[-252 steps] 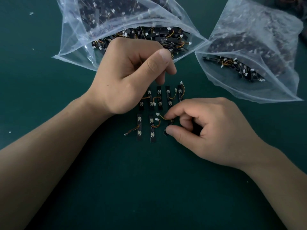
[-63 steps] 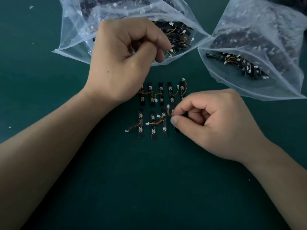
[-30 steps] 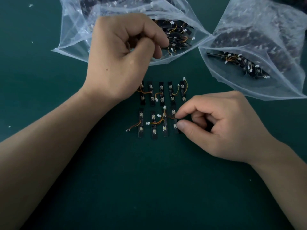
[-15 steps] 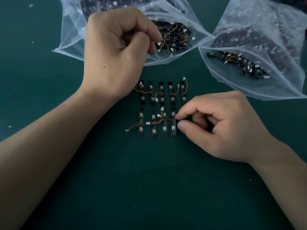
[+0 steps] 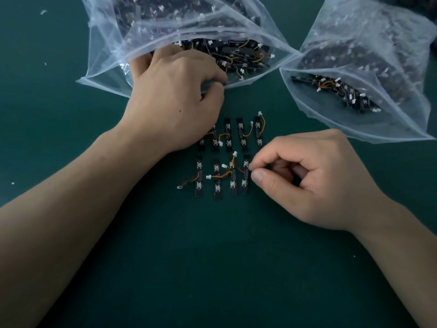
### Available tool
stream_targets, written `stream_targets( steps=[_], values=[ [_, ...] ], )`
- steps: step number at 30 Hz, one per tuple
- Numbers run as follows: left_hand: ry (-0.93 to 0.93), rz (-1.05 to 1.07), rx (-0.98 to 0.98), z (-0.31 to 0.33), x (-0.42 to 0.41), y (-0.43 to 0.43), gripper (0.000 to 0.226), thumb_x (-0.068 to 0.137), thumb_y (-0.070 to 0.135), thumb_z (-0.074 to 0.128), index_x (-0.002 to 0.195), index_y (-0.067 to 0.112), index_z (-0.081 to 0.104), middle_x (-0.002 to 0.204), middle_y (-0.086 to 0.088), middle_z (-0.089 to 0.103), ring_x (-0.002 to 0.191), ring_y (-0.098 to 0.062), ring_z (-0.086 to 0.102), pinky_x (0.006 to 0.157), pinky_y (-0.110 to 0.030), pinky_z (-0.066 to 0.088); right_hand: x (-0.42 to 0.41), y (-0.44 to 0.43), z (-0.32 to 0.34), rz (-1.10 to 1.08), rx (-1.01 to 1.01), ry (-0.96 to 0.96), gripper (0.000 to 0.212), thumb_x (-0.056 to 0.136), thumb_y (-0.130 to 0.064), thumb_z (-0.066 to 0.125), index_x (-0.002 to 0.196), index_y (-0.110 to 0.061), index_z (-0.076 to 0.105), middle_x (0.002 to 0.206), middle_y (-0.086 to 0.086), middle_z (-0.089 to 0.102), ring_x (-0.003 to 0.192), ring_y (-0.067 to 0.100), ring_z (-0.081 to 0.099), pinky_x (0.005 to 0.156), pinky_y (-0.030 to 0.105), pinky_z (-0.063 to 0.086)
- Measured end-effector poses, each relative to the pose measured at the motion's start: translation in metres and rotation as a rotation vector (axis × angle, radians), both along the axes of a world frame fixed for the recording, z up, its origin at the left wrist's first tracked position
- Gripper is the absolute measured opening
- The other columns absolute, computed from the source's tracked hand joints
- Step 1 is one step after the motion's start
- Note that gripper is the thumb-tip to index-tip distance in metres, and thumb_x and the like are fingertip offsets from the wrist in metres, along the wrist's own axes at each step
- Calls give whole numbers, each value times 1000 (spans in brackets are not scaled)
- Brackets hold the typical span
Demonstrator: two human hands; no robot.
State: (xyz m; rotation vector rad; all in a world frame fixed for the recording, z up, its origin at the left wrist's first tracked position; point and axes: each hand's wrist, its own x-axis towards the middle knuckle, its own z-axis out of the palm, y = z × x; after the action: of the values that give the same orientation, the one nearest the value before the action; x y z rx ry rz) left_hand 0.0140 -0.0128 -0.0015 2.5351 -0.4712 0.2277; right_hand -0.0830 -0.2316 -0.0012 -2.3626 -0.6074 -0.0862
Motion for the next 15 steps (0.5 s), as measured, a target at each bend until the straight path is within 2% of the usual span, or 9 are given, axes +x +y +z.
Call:
stream_targets(
  steps=[3, 5, 8, 9, 10, 11, 12, 13, 15],
  values=[
    [-1, 8, 58, -3, 2, 0, 34, 102, 33, 52, 126, 26, 74, 141, 13, 63, 139, -26, 41, 98, -29, 17, 0, 0, 0, 1, -3, -7, 6, 89, -22, 75, 83, -22, 76, 56, -12, 50, 52, 8, 47, 57, 17, 29],
    [-15, 32, 54, -3, 3, 0, 35, 100, 34, 53, 127, 24, 73, 140, 11, 64, 138, -25, 45, 99, -30, 16, 0, 0, 0, -1, -1, -6, 6, 89, -21, 75, 83, -22, 76, 56, -12, 50, 52, 8, 47, 57, 16, 29],
    [-52, 74, -75, 2, 3, -1, 34, 98, 30, 55, 127, 26, 73, 124, 13, 70, 124, -18, 59, 108, -31, 25, 1, 0, 0, -11, 17, -1, 7, 89, -20, 75, 83, -22, 76, 56, -11, 51, 53, 11, 48, 57, 14, 28],
    [-60, 74, -129, 3, 2, -1, 33, 98, 29, 56, 125, 26, 74, 114, 17, 70, 114, -13, 63, 113, -35, 32, 1, 0, 0, -17, 25, 0, 7, 89, -20, 75, 83, -21, 76, 56, -10, 51, 53, 12, 49, 57, 14, 29],
    [-66, 67, -179, 4, 2, -1, 30, 98, 27, 58, 121, 25, 76, 103, 22, 67, 102, -6, 64, 111, -34, 41, 1, 0, -1, -25, 34, -1, 7, 90, -19, 74, 83, -21, 76, 56, -9, 52, 53, 14, 50, 57, 14, 29],
    [-76, 58, -224, 4, 1, 0, 26, 97, 24, 60, 116, 25, 77, 95, 29, 63, 91, 4, 62, 102, -25, 48, 1, 1, -1, -35, 44, -3, 8, 90, -19, 74, 83, -20, 76, 55, -8, 53, 53, 16, 50, 56, 14, 30],
    [-91, 49, -262, 4, 1, 0, 22, 97, 20, 61, 111, 23, 79, 90, 33, 58, 84, 11, 59, 88, -11, 46, 2, 1, -1, -49, 54, -9, 8, 90, -19, 74, 83, -20, 76, 55, -7, 54, 53, 17, 51, 56, 14, 30],
    [-106, 40, -294, 4, 1, 0, 20, 96, 16, 63, 107, 22, 79, 88, 35, 56, 79, 16, 57, 77, -5, 42, 2, 2, -2, -65, 64, -16, 8, 91, -19, 74, 83, -20, 75, 56, -6, 55, 53, 18, 52, 55, 15, 32],
    [-109, 11, -353, 5, 1, 0, 19, 96, 13, 64, 103, 23, 78, 88, 32, 59, 72, 7, 57, 65, -6, 39, 3, 3, -2, -104, 90, -39, 7, 92, -18, 73, 85, -18, 75, 57, -4, 58, 54, 18, 55, 55, 14, 34]
  ],
)
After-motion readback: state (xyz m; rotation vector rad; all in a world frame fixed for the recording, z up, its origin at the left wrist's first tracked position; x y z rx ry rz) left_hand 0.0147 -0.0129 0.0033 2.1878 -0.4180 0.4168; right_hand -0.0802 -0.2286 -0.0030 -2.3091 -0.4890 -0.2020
